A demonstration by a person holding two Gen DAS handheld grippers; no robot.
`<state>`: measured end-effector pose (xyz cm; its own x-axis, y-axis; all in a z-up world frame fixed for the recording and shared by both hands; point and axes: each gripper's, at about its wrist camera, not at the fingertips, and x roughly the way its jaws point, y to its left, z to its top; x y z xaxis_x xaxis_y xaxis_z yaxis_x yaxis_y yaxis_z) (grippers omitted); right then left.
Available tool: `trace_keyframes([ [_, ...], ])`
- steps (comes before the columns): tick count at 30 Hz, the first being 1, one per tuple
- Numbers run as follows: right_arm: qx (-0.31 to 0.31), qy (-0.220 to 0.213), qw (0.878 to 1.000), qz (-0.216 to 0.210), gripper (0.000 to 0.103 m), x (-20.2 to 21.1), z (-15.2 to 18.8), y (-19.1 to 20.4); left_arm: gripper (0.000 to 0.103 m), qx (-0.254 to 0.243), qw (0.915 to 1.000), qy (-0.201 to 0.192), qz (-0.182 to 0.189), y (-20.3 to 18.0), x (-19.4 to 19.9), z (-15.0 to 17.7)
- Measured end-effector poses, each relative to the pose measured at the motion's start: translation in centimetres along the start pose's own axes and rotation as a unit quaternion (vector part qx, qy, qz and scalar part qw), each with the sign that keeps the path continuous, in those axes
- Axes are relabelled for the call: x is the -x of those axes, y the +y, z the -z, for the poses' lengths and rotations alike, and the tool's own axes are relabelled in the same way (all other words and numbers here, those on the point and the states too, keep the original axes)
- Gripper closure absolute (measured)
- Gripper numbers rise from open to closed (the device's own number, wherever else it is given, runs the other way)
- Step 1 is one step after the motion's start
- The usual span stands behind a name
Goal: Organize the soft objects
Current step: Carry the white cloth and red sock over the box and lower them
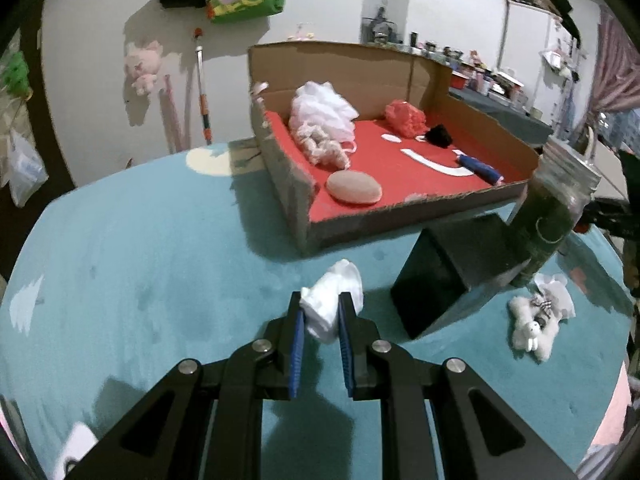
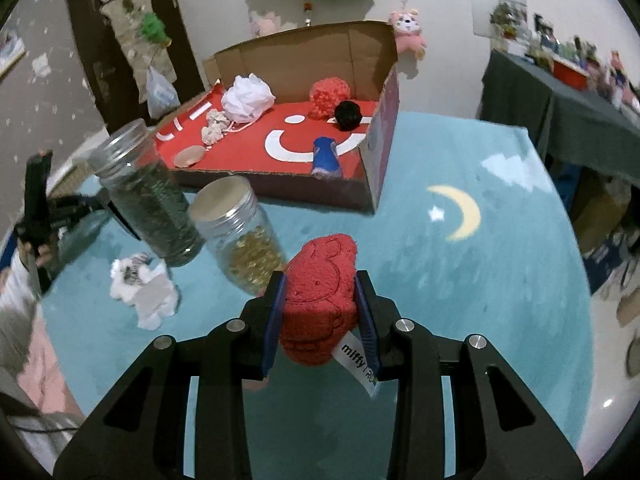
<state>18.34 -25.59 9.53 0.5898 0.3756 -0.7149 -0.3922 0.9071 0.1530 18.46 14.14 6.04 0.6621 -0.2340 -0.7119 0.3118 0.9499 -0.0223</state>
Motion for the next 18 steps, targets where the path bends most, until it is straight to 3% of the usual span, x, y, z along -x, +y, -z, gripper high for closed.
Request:
trace_keyframes([
  [13,0.11,0.003,0.994,0.017,0.071,-1.3,-6.0,2.0,0.086,-0.087,0.9961,-0.018,-0.007,-2.7,0.2,-7.6],
  [18,0.125,-0.009,0.992,0.016,0.071,-1.6,-9.1,3.0,0.086,-0.094,0.9956,-0.008,0.0,-4.7,-1.8,-11.0],
])
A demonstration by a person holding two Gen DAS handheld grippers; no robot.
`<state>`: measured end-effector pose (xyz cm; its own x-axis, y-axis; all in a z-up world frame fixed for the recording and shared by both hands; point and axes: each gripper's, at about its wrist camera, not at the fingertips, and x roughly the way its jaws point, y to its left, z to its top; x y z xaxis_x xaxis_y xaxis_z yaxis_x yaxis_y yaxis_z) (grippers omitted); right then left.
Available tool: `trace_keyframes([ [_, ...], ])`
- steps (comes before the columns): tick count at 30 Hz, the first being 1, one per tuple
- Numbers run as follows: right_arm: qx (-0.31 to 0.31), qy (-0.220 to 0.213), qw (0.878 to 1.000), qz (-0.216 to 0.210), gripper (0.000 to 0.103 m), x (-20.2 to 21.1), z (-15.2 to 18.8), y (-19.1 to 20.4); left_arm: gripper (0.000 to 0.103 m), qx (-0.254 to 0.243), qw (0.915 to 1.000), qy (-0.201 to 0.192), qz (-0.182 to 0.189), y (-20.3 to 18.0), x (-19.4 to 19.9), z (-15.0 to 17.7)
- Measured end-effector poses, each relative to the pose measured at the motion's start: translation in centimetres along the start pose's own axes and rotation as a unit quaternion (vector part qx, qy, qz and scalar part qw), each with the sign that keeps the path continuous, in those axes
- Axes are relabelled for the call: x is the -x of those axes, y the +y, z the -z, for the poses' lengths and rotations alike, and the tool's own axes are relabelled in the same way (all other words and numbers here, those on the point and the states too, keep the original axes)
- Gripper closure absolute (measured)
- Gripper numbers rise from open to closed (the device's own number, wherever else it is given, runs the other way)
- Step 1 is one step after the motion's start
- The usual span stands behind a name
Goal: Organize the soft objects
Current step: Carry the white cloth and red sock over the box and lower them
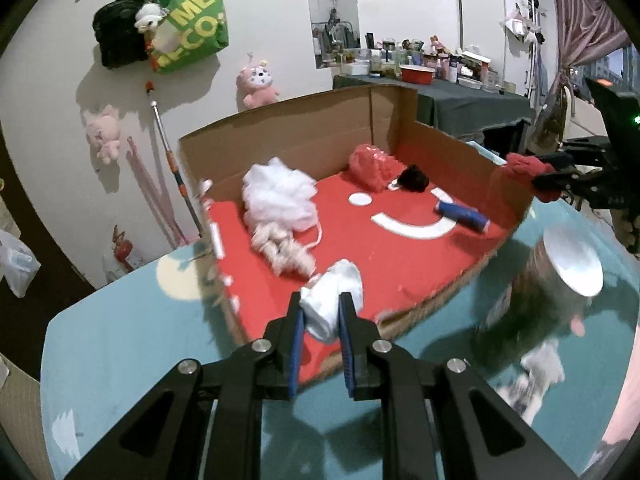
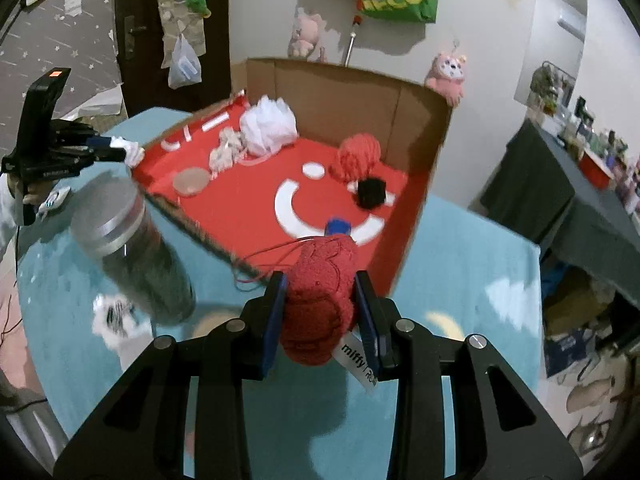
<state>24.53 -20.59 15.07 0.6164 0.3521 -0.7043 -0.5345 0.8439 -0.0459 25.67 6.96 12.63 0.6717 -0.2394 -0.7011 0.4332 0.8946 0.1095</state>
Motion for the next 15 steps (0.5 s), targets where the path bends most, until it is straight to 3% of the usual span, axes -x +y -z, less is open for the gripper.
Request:
trace_keyframes([
  [8,-0.01,-0.008,1.0,-0.003,0.071,-2.9,-5.8,0.1,0.086,0.004,0.9988,0.047,0.013,-2.1,-4.8,-4.2],
  [15,-0.041,0.037,0.998,-0.009,0.071,-9.0,-10.5,-0.3,0.085,-0.03,0.9959,0.085,-0.003,-4.1,-8.7,-6.5],
])
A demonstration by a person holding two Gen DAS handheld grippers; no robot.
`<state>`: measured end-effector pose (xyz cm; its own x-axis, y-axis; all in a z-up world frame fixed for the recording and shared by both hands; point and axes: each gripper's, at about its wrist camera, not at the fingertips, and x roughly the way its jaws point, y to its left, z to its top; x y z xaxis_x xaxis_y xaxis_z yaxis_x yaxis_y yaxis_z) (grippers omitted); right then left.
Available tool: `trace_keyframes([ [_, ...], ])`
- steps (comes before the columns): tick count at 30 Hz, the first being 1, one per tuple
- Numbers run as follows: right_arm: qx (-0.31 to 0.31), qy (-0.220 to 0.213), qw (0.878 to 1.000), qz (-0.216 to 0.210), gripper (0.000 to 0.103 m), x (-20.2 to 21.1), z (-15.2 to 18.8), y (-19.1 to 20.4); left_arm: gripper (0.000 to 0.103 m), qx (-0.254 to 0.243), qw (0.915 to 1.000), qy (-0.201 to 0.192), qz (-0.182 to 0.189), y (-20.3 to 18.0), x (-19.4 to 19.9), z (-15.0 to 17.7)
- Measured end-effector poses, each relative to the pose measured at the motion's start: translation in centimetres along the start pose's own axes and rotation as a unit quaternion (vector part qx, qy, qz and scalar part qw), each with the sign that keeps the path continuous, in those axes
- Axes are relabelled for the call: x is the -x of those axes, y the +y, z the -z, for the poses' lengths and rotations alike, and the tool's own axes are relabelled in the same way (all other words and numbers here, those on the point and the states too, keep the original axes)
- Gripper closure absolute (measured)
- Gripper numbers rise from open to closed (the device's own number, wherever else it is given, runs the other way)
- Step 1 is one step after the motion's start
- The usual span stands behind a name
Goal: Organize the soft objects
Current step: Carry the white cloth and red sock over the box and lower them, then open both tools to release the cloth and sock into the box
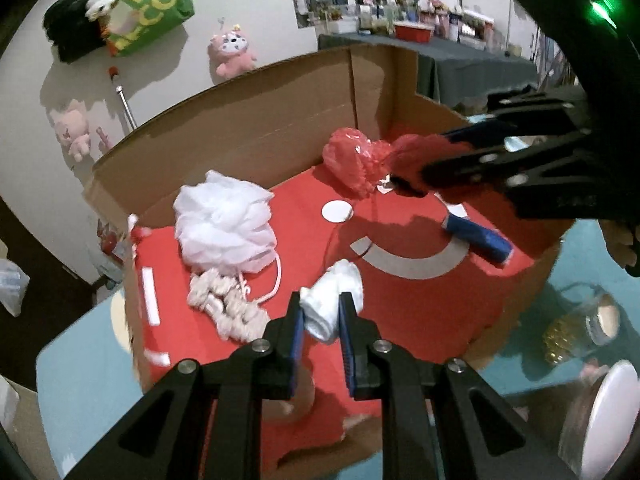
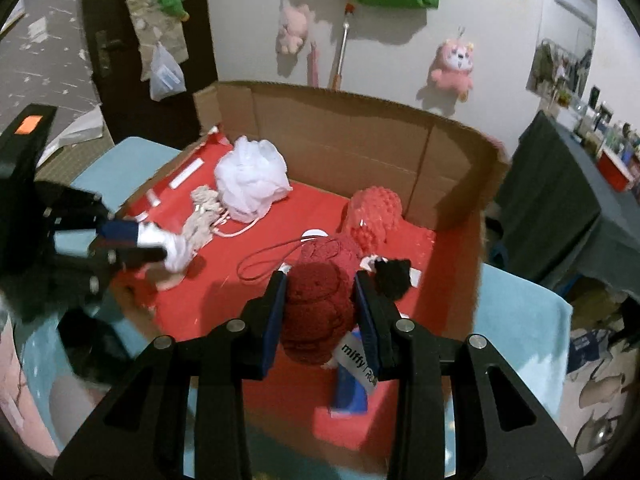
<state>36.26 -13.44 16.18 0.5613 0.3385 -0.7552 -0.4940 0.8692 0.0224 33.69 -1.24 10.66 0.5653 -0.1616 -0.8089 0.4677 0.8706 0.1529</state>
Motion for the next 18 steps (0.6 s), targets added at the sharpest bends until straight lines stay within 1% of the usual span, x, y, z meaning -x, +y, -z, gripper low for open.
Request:
trace_keyframes([
  [5,0.005,0.056,0.998,0.004,0.071,-4.5,-1.6,0.1,0.084,-0.022,0.9994,0.025,-0.009,-0.7,-2.2,-1.3],
  [10,-0.004,0.12,0.993,0.003,0.07,-8.5,-2.2,0.0,0.084,-0.038,0.998,0.044,-0.027,-1.1,-4.3,-2.1],
  [14,-0.005,0.145,0.989,0.01,0.07,-10.3,-2.3,0.0,0.083,-0.035,0.9973,0.051,-0.039,-0.6,-5.4,-2.5],
  [17,-0.009,0.156,0.988,0.012,0.069,-11.4,-2.3,-0.2,0.082,-0.025,0.9972,0.057,-0.041,-0.1,-6.4,-2.7],
  [18,-0.011,0.159,0.987,0.012,0.068,-11.7,-2.2,-0.3,0.081,-0.025,0.9973,0.057,-0.04,0.0,-6.6,-2.7],
])
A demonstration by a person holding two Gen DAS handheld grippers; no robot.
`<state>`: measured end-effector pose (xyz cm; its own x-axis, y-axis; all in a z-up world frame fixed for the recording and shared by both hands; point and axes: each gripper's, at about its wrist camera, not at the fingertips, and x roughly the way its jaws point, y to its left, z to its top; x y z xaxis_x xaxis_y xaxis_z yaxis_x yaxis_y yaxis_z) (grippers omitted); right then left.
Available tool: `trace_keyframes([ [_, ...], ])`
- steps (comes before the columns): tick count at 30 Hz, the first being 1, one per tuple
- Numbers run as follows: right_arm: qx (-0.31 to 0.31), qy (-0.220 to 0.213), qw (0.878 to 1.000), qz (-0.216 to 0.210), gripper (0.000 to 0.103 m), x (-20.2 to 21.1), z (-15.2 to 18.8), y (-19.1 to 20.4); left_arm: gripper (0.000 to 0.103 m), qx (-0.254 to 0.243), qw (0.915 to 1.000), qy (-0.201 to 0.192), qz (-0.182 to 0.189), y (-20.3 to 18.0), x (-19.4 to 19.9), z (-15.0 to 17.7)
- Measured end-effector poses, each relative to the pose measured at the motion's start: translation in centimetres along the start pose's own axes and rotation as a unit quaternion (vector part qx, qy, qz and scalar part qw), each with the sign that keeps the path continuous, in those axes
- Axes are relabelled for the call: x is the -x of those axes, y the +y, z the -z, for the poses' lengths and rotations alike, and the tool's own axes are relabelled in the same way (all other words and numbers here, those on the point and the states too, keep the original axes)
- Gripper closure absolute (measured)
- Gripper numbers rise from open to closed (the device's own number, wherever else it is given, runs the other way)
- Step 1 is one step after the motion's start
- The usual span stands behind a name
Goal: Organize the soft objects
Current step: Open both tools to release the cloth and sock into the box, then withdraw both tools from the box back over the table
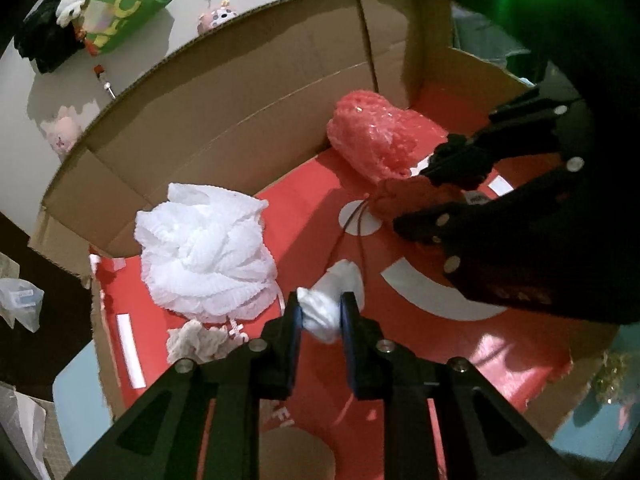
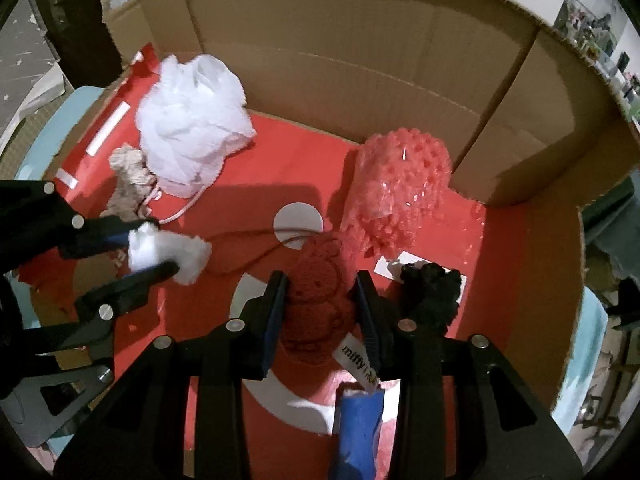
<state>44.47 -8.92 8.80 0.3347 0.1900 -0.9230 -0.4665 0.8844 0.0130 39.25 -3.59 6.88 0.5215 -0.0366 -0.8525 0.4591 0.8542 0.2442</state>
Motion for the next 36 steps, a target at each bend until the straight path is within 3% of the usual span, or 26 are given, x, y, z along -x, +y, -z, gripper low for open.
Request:
trace_keyframes([
  [11,-0.016,-0.005,1.0,-0.015,0.068,-0.2,-0.4,-1.0,0.077,-0.001,1.0,0.004,0.003,0.2,-0.5,0.5],
  [17,-0.029,-0.001,0.999,-0.027,0.065,-0.3,-0.2,-1.7,0.065,0.008,0.9999,0.0,0.007,0.5,-0.1,0.4],
  [21,-0.032,-0.003,0.999,-0.028,0.05,-0.1,0.0,-2.0,0.051,0.022,0.9996,-0.009,0.016,0.9,1.1,0.6],
  [24,-0.039,-0.013,0.998,-0.037,0.049,0.5,0.1,-2.4,0.046,0.031,0.9991,-0.019,0.02,1.0,2.4,1.0],
  [31,-0.05,-0.04,0.997,-0.036,0.037,4.4,0.8,-2.0,0.025,0.062,0.996,-0.057,0.029,1.4,6.9,2.3],
  [36,-0.052,-0.068,0.996,-0.025,0.031,8.5,2.6,-0.9,0.018,0.097,0.9893,-0.101,0.039,1.3,11.6,3.7],
])
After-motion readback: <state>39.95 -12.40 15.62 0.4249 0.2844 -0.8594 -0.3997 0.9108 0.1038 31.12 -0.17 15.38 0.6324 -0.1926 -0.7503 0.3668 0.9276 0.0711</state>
